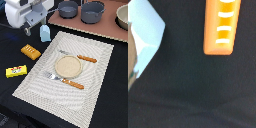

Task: Place the bread, butter, and milk from the table onto the serving area.

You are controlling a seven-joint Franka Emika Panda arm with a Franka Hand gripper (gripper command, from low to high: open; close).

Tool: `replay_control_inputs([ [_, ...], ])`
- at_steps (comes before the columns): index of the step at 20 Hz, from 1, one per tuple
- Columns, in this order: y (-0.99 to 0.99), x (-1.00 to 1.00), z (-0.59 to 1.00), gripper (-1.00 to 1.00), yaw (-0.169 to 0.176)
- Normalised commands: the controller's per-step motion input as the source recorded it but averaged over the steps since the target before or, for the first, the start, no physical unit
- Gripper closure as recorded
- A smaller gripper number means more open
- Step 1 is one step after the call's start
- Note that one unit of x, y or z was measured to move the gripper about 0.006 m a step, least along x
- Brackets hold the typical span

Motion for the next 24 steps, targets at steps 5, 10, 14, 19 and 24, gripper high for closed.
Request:
replay_control_inputs([
  [5,-0.31,-0.30,-0.49,-1.00,0.000],
  [10,-0.18,-0.30,-0.54,-1.00,0.004],
  [14,-0.02,-0.30,-0.53,-1.00,0.005],
  [19,0.00,-0.31,-0.47,-1.00,0.016],
  [24,0.00,-0.30,-0.47,-1.00,0.017],
])
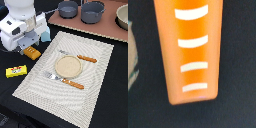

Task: Place the bread, butter, and milk from the table onto the serving area.

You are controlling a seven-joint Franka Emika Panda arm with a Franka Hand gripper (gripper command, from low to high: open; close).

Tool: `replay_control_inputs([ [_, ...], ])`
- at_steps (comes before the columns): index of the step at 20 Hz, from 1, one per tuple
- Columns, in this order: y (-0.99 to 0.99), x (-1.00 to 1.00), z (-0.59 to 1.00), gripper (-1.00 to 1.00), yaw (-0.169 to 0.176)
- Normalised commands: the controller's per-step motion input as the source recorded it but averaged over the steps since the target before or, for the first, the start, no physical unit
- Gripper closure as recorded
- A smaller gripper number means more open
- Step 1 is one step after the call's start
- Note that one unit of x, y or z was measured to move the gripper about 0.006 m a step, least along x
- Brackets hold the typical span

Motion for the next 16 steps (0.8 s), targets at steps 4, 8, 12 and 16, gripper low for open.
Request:
replay_control_inputs([
  [4,0.00,-0.28,-0.44,-1.00,0.012],
  [8,0.00,-0.22,-0.38,1.00,0.010],
  [12,0.00,-0.18,-0.28,1.00,0.010],
  [16,0.00,-0.07,-0.15,1.00,0.002],
])
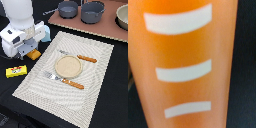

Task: Place the bread, butter, and milk from the table onto the serving area.

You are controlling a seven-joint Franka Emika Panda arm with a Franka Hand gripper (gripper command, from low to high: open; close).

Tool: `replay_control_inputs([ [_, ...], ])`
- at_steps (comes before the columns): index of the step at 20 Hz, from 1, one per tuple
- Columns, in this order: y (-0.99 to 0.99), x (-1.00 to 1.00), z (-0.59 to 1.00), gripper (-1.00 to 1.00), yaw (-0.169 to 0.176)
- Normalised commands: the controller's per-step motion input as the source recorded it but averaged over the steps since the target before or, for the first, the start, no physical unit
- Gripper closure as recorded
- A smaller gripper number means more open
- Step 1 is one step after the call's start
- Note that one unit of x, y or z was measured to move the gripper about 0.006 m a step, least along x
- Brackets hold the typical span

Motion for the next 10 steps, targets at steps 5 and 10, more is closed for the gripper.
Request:
replay_control_inputs([
  [5,0.00,0.00,-0.08,1.00,0.000],
  [10,0.00,0.00,-0.03,1.00,0.000],
])
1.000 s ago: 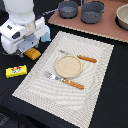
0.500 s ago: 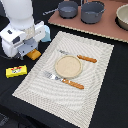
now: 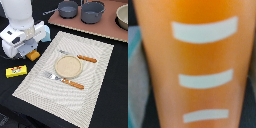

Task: Place the bread, butter, and milk from the table onto the serving area.

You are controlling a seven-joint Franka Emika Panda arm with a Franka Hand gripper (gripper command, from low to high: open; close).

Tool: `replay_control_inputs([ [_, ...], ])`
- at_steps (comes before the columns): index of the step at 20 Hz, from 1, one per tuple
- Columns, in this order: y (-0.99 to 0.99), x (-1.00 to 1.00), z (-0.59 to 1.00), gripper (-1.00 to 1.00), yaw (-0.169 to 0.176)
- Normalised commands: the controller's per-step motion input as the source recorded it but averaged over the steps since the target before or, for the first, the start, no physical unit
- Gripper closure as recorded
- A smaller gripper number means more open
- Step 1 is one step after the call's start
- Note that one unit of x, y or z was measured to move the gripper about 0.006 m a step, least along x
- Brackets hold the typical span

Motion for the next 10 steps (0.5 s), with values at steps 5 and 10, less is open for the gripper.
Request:
replay_control_inputs([
  [5,-0.11,0.18,0.50,1.00,-0.005],
  [10,0.01,0.66,1.00,1.00,-0.060],
])
